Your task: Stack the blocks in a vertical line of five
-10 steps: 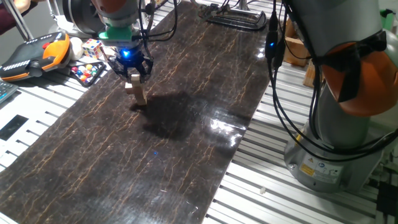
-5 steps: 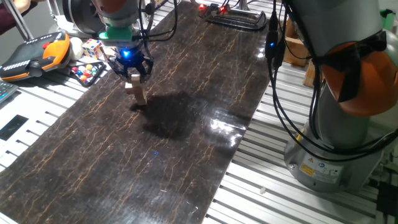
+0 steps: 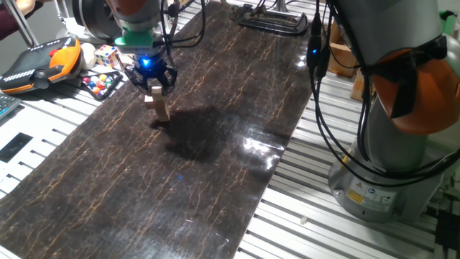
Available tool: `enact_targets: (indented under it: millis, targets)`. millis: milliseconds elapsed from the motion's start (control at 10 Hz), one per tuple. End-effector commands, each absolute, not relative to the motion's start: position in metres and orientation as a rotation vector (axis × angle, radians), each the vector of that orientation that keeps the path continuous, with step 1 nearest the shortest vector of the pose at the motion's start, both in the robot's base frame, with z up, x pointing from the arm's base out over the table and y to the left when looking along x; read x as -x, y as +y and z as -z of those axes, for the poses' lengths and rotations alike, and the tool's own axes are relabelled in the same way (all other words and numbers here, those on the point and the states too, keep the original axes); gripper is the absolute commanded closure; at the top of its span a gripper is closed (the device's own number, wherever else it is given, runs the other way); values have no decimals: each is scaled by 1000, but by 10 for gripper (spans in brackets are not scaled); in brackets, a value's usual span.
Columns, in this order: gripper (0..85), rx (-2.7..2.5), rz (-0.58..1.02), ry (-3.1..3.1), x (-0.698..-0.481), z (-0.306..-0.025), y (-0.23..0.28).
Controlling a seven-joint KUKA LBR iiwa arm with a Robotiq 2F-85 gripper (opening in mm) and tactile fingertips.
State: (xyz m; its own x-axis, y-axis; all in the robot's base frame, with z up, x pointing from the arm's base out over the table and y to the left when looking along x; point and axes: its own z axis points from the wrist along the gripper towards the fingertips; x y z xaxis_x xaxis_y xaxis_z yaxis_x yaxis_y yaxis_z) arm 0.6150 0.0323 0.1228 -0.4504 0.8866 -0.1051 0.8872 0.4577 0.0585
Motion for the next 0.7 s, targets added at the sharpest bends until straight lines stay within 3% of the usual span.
enact_targets:
  millis: [0, 600]
  targets:
    - [413, -1576, 7, 2577, -615, -123, 32]
    - [173, -1579, 8, 2558, -615, -127, 32]
